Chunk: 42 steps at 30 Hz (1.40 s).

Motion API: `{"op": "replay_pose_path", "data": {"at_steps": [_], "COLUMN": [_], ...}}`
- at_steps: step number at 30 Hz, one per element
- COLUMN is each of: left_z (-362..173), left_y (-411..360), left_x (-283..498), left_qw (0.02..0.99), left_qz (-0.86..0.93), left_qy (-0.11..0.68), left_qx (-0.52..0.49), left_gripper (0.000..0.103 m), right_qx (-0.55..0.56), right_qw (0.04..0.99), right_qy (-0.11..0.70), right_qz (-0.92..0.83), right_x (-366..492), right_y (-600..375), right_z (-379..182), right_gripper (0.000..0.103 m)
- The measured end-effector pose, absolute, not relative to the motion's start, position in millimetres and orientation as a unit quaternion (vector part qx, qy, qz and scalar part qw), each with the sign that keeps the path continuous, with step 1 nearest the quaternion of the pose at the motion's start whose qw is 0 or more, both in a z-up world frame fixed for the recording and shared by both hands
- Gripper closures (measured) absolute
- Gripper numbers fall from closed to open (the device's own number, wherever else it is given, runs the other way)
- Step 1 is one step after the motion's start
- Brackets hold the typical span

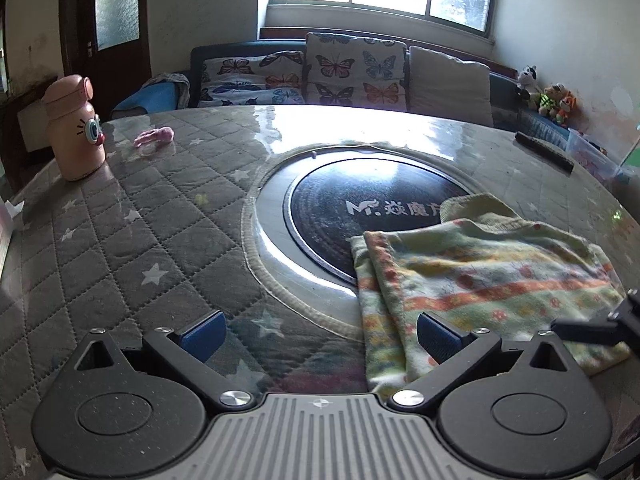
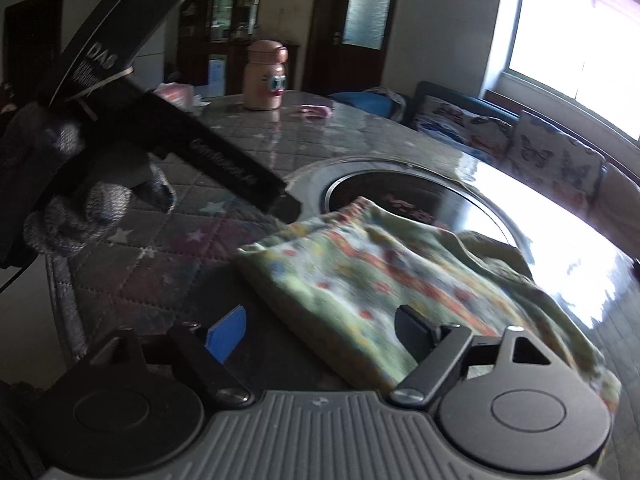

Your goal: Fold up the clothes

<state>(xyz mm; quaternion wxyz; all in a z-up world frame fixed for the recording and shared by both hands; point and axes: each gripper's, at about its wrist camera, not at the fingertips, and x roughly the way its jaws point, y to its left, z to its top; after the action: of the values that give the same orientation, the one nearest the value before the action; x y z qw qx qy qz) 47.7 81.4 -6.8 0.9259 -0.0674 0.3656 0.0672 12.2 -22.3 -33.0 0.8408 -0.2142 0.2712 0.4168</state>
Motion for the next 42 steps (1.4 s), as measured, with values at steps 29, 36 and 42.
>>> {"op": "replay_pose_path", "data": {"at_steps": [29, 36, 42], "left_z": [-28, -40, -41], "left_y": [100, 97, 104], "left_x": [84, 82, 80], "left_qw": [0.839, 0.828, 0.829], "left_qz": [-0.045, -0.063, -0.067], "left_qy": [0.426, 0.427, 0.422], "left_qx": [-0.334, -0.358, -0.362], "left_gripper": [0.046, 0.083, 0.089], "right_qx": [-0.180, -0.166, -0.105], "right_qw": [0.833, 0.829, 0.852], "right_qy": [0.241, 0.251, 0.277], "right_qz": [0.463, 0.472, 0.432], "right_x": [3, -9, 3], "right_y": [-42, -61, -88], "right_z": [2, 1, 0], "right_gripper": [0.094, 0.093, 0.077]}}
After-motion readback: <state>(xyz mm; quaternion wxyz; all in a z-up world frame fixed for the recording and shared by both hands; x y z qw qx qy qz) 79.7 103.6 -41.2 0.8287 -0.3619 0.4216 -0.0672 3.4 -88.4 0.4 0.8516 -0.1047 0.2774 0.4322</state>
